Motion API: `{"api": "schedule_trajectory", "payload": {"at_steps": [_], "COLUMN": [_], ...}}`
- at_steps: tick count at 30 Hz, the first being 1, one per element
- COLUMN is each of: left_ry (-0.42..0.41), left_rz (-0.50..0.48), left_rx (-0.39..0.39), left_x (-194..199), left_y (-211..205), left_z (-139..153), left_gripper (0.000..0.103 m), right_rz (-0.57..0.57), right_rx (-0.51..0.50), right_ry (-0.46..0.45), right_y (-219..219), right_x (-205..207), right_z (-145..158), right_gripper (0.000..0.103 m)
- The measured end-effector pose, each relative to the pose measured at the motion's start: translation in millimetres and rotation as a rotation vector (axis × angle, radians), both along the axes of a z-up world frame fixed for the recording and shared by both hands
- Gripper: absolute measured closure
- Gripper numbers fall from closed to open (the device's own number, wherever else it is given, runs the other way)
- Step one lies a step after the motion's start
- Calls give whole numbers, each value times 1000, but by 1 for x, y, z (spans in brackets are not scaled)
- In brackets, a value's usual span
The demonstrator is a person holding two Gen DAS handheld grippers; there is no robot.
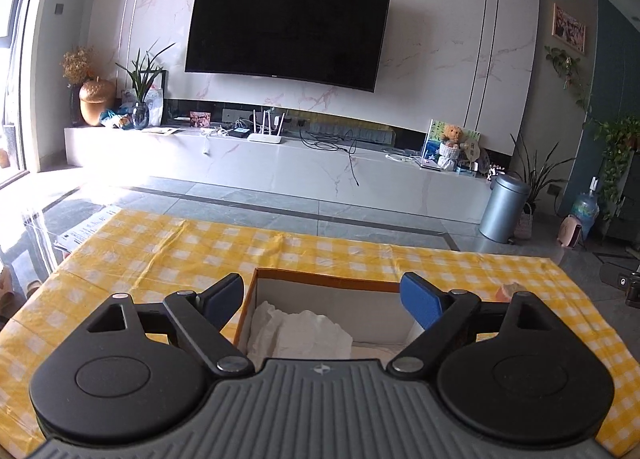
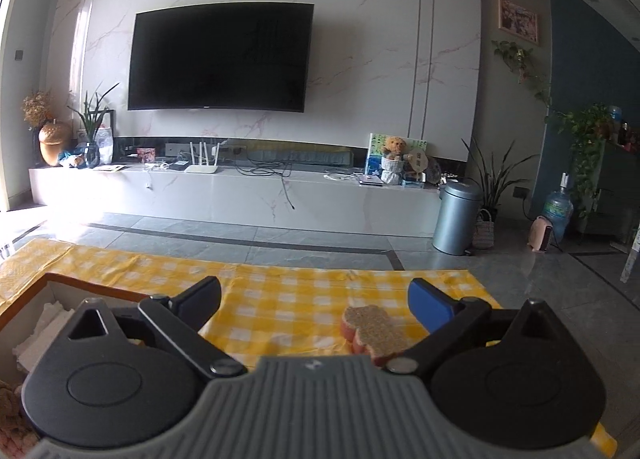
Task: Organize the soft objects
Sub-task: 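Lower the white cloth into the box and open the left gripper, then withdraw both grippers from the box toward the snack packet and plastic bag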
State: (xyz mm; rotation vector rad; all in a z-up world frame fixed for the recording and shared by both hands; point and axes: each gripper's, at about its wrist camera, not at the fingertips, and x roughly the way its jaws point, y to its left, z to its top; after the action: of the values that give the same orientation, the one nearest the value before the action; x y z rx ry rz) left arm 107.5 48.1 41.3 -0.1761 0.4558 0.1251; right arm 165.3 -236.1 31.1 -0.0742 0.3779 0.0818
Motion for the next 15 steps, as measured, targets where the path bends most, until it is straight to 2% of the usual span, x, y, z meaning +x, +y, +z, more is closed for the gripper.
{"api": "schedule_trajectory", "payload": {"at_steps": [3,8,11,15], "left_ry": [-6,-26,-12,19], "left_rz": [-46,-76,-131,-205], "left_rx": [-5,22,46,91], "left_x": [-4,-12,-11,-6], "left_y": [-6,-26,-46,-83], "left_z": [4,15,16,12], "left_gripper": [0,0,0,0], "right_rz": [-70,-213,-296,-348], "right_rx": [1,-29,10,46], "right_ry": [12,144,215,290], "right_y": [-28,-75,-101,-127], "right_x": [3,20,28,33], "right_z": [1,-18,-34,-52], "right_gripper": [3,3,3,3]}}
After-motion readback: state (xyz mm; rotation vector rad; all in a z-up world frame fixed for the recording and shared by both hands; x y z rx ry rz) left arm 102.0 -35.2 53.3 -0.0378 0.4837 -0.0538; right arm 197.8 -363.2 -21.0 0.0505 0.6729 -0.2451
